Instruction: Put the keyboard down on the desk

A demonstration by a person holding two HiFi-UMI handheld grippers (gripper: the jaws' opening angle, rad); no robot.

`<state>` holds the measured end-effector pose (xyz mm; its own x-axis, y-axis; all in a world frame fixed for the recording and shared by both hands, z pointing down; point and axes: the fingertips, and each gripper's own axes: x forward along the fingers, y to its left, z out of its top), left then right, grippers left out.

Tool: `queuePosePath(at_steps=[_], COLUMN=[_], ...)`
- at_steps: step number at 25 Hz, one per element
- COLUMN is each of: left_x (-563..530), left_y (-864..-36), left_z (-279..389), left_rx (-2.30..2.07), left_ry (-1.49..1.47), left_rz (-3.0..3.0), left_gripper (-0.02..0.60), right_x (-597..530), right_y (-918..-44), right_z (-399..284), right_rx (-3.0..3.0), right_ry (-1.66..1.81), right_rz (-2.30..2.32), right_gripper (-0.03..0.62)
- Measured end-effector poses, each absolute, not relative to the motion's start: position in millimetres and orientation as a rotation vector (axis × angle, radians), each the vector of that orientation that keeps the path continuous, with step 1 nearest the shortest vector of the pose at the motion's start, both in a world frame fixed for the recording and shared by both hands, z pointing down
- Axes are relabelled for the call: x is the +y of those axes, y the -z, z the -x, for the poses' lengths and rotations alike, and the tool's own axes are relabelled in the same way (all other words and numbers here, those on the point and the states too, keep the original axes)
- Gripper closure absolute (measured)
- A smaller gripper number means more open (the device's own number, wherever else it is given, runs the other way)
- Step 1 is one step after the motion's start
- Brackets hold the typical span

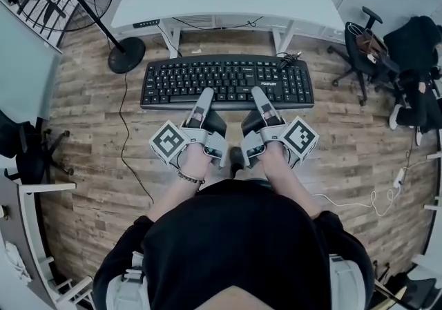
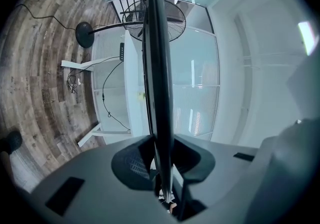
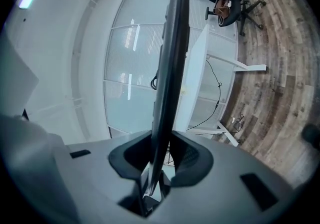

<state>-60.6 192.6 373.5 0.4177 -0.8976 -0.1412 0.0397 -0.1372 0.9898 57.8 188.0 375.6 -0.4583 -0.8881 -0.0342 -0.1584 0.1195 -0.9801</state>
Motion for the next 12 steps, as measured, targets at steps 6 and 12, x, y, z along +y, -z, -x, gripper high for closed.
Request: queuePosePath(at_steps=[6, 12], left_x=[152, 113], left_y=[-368, -365], left_z=[51, 39], left_rx=[-0.810, -0.817], left_ry=[0.996, 1.006], left_rz=[-1.488, -1.495], left_gripper=[0.486, 0.486], right_x=[146, 105], right_y=[-370, -368], right_z=[-68, -78], right_rx=[1.756, 1.762], right_ry=[1.386, 1.388], right_rz=[1.010, 0.990], right_gripper=[0.499, 0.499])
